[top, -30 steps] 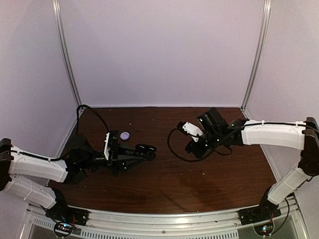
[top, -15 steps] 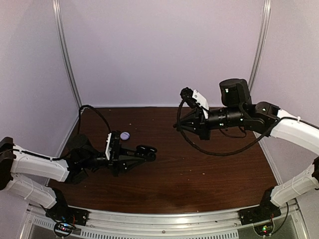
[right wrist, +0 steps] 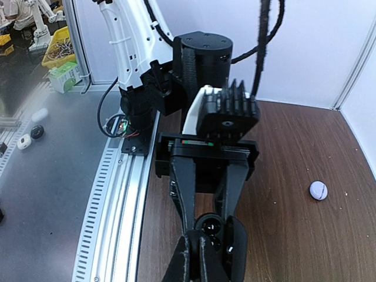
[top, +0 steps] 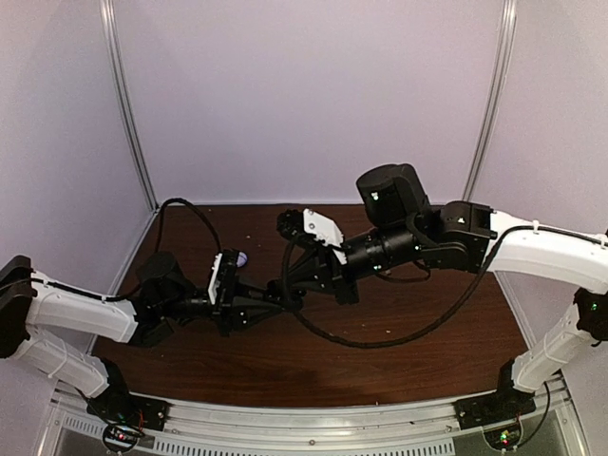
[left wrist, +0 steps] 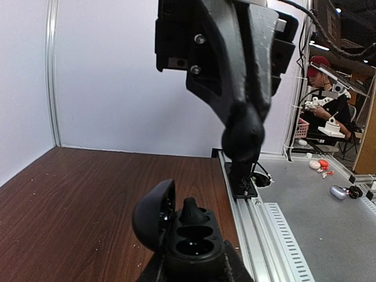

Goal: Insert the wireless bluetooth earbuds into the charging case
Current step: Insert the left earbud into the left side groove of the charging case.

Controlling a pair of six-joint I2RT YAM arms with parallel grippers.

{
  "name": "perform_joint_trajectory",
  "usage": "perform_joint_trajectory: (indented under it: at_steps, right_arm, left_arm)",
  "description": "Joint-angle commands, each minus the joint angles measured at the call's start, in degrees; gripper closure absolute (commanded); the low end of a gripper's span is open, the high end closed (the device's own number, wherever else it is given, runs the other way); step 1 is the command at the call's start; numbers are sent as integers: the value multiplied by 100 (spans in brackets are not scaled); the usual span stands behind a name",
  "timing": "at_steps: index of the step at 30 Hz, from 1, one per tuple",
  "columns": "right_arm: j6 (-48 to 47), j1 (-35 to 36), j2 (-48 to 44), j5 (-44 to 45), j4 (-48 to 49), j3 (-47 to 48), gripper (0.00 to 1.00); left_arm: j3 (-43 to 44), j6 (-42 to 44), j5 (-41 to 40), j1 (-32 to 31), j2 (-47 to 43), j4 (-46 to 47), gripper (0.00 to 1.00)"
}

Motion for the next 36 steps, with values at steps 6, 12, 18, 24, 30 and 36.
perform_joint_trajectory:
  at_steps: [6,12,18,24,30,36]
  right_arm:
    - [-419,298,320,377,-176,308,100]
    - [-527,333,452,557,-261,356,100]
    - [-564,362,567,626,-325,355,100]
    - [-609,433,729,749,-421,423,100]
    - [-581,443,784,847,-405,315,100]
    - [-543,443,766,900,-416,159,100]
  left_arm:
    - [168,-164,413,32,125,414,100]
    - [139,-259,545,24,146,563,100]
    - [130,-250,525,15,103,582,100]
    - [132,-240,527,7,98,565,100]
    - [86,-230,453,6,8,596,100]
    - [51,-252,418,10,-87,655,100]
